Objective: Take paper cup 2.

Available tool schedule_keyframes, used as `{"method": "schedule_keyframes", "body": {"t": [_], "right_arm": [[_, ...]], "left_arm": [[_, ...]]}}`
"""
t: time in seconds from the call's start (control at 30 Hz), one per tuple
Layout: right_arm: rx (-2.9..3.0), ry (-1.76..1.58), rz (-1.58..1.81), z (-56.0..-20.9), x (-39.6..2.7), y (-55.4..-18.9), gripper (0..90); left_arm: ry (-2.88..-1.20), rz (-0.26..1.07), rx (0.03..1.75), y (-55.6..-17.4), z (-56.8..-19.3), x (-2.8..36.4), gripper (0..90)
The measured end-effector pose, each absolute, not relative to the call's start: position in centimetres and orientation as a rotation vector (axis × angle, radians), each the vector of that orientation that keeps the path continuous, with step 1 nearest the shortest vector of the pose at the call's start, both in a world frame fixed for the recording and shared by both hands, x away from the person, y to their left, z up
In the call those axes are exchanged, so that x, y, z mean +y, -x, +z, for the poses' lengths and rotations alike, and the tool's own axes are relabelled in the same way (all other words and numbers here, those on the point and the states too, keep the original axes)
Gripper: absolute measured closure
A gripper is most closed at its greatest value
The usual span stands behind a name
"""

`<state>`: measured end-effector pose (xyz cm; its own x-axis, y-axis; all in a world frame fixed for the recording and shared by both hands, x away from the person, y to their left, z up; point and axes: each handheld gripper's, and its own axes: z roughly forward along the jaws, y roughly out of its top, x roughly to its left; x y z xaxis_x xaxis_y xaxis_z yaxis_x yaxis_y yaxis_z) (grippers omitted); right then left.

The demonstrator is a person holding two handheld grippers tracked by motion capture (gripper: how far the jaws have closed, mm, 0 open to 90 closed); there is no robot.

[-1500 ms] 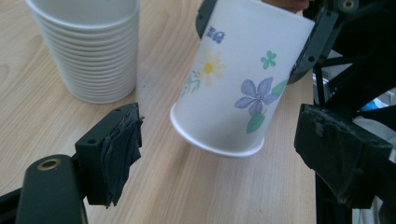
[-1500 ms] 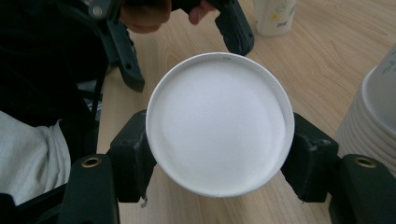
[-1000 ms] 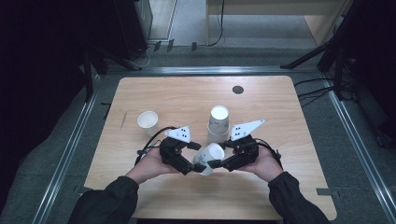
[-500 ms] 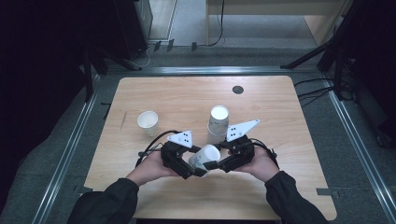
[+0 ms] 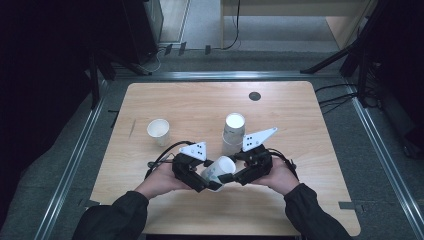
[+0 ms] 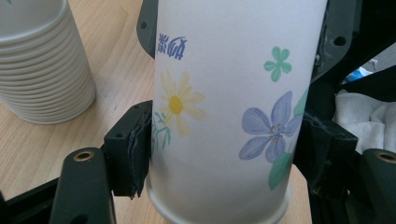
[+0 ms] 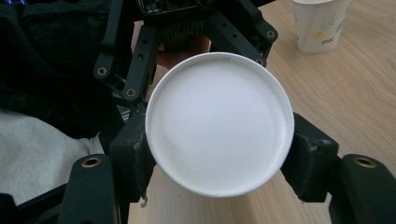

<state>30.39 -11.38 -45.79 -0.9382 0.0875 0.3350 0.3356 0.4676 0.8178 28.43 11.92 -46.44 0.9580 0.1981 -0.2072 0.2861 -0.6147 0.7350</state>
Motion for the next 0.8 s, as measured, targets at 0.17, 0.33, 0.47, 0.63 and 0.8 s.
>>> {"method": "schedule_keyframes", "body": {"t": [0.17, 0.33, 0.47, 0.63, 0.8], "right_arm": [[-2.476, 0.357, -1.465, -45.8, -11.3, -30.4, 34.1], [-2.473, 0.354, -1.477, -45.7, -11.3, -30.3, 29.8], [-2.513, 0.364, -1.473, -45.7, -11.3, -30.2, 24.1], [-2.537, 0.377, -1.493, -45.5, -11.7, -30.1, 20.7], [-2.568, 0.383, -1.497, -45.4, -12.3, -29.9, 20.4]], "left_arm": [[-2.254, -0.13, 0.338, -28.4, -46.4, 11.9, 29.8], [-2.247, -0.136, 0.327, -28.3, -46.2, 12.0, 30.1], [-2.242, -0.14, 0.337, -28.4, -46.2, 12.2, 30.0], [-2.237, -0.136, 0.346, -28.6, -45.9, 12.7, 29.9], [-2.266, -0.167, 0.356, -28.6, -46.1, 12.9, 29.6]]}}
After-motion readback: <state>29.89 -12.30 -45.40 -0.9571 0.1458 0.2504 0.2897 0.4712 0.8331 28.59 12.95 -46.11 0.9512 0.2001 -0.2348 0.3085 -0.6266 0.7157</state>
